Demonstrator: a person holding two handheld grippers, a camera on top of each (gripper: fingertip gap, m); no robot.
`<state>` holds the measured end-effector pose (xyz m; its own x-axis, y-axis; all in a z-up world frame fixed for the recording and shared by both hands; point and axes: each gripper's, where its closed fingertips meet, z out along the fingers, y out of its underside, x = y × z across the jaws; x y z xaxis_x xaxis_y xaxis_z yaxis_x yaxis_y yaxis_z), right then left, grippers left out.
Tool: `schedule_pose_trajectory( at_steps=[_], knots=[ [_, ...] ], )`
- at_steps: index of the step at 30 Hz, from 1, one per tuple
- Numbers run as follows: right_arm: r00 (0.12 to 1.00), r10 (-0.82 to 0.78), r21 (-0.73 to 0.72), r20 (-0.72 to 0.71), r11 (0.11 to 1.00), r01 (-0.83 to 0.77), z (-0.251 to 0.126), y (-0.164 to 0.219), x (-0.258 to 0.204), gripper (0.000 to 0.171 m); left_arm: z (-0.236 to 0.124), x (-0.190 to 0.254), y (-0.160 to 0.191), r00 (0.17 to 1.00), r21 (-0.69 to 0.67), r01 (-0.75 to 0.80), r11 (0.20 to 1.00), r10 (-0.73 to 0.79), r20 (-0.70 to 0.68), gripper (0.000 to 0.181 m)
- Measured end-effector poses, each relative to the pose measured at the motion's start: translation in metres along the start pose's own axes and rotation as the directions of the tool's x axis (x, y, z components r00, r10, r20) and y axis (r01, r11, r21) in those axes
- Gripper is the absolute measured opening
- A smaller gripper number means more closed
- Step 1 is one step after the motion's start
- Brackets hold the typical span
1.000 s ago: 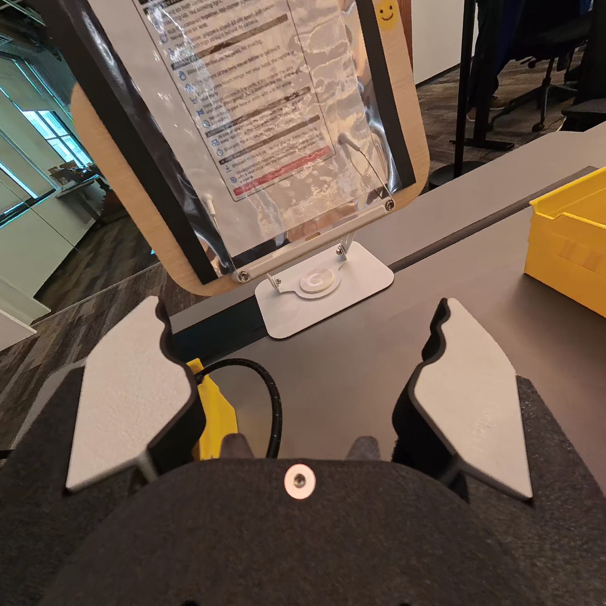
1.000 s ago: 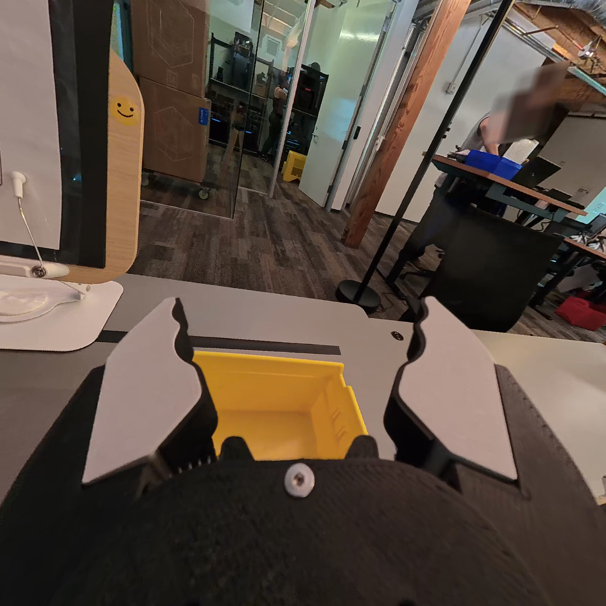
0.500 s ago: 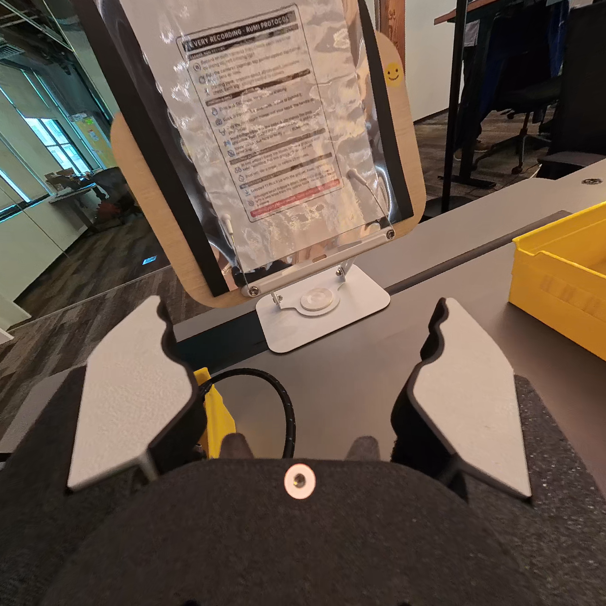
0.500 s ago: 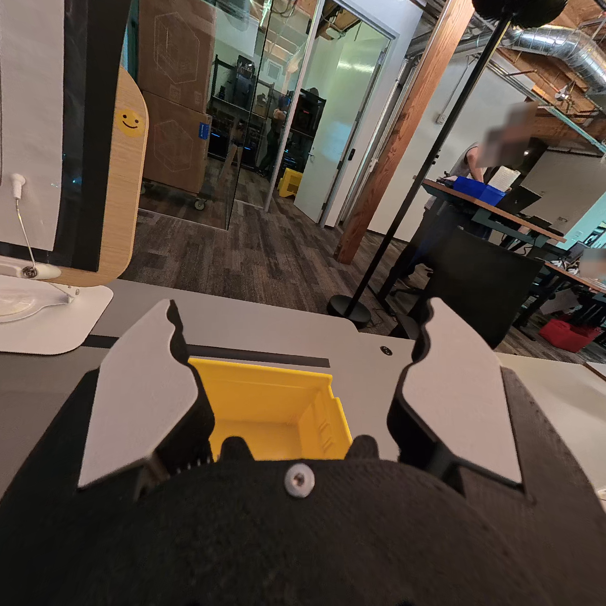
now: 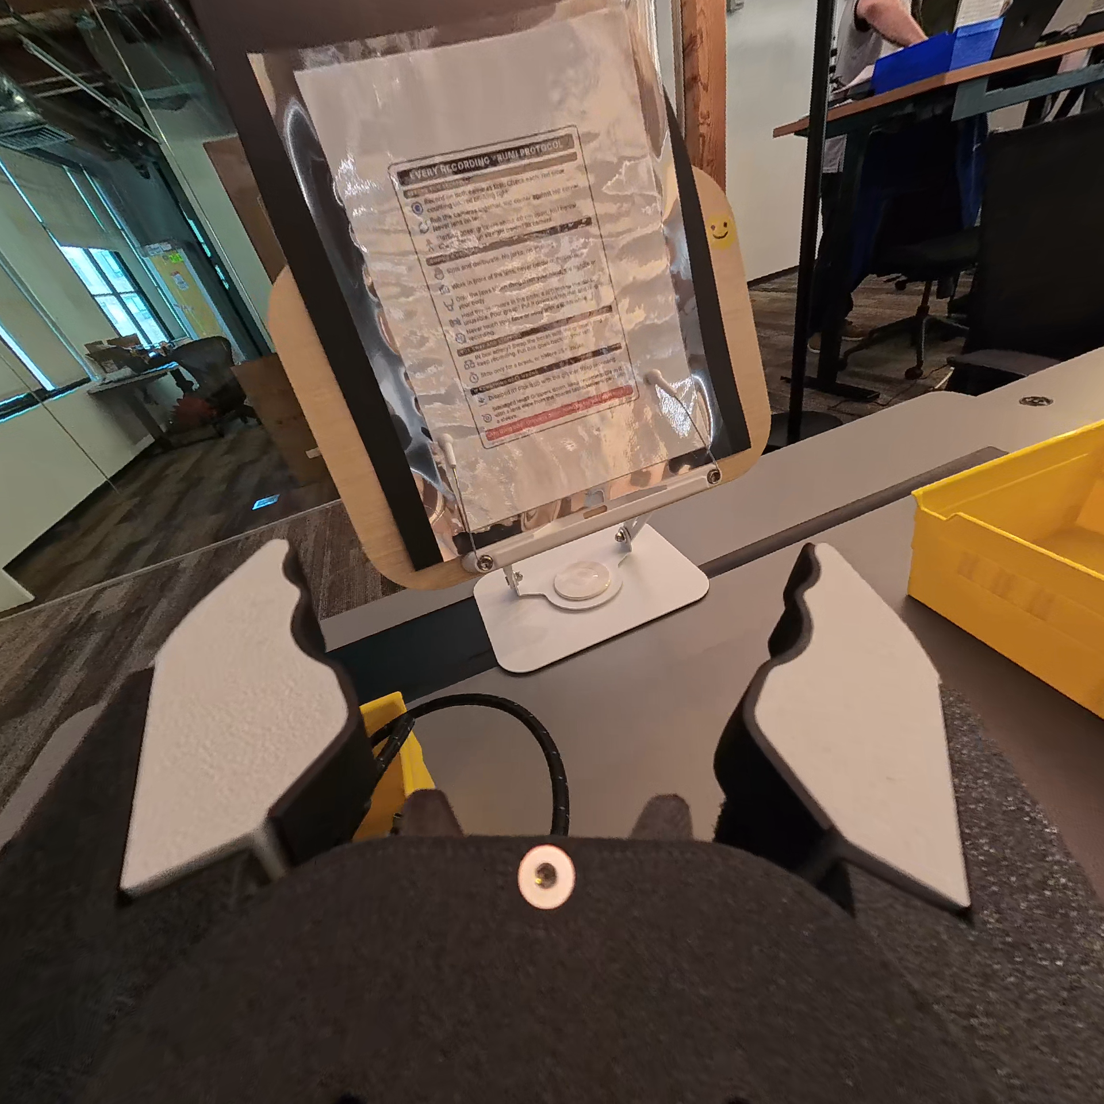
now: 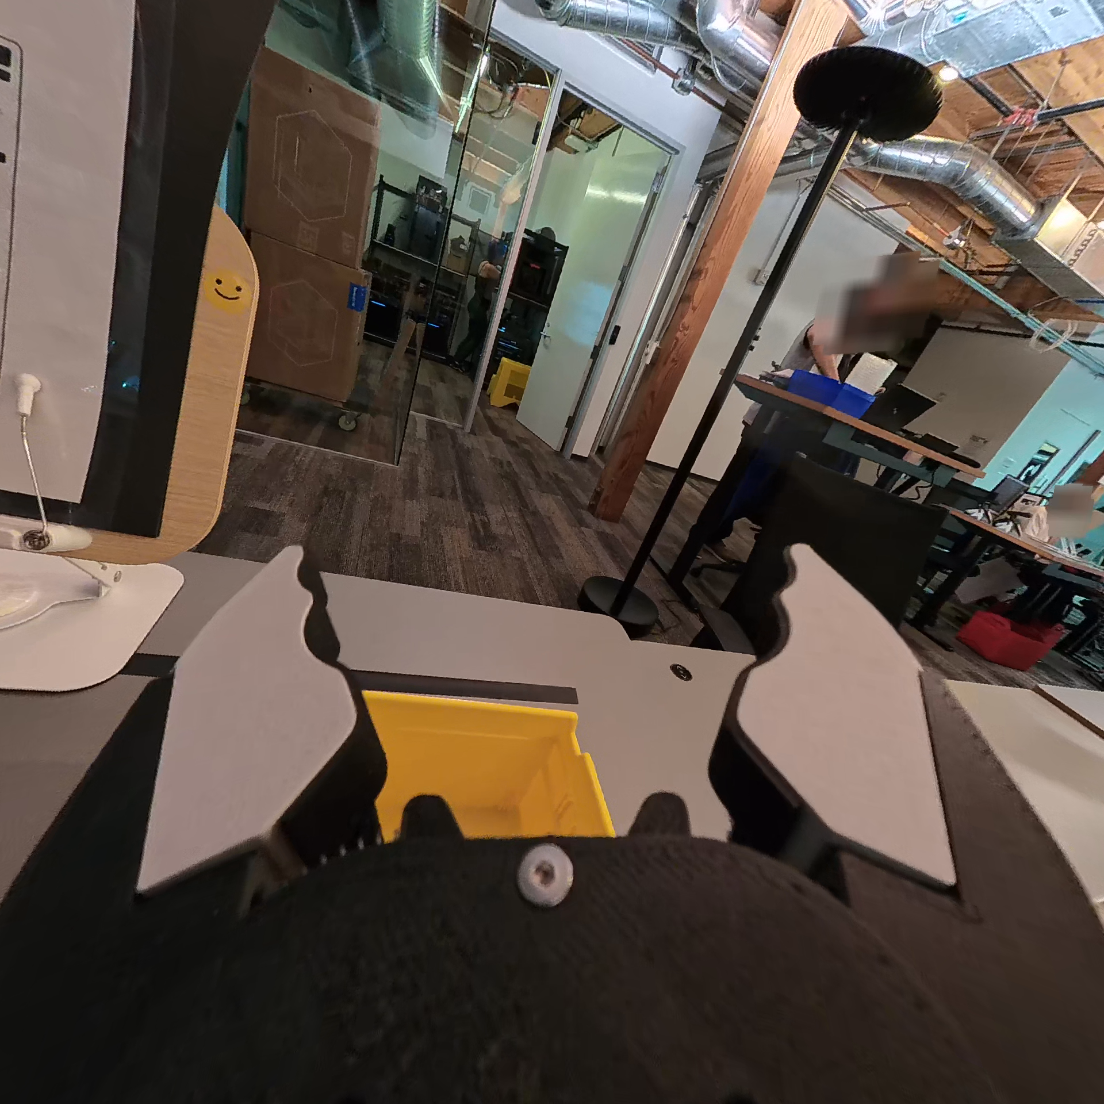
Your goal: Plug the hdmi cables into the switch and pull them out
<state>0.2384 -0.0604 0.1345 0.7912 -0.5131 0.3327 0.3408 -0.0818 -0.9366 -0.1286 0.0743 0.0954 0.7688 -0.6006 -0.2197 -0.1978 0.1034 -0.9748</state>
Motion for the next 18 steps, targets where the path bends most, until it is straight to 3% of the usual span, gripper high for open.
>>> schedule_pose_trajectory(
  at_steps=[18],
  knots=[
    [1.0, 0.008, -0.02, -0.019, 1.0, -0.008, 0.0009, 0.0039, 0.0061, 0.137, -0.001, -0.0023, 0.0004, 1.0, -0.007, 0.011, 1.0, -0.011, -0.002, 0.145]
  ],
)
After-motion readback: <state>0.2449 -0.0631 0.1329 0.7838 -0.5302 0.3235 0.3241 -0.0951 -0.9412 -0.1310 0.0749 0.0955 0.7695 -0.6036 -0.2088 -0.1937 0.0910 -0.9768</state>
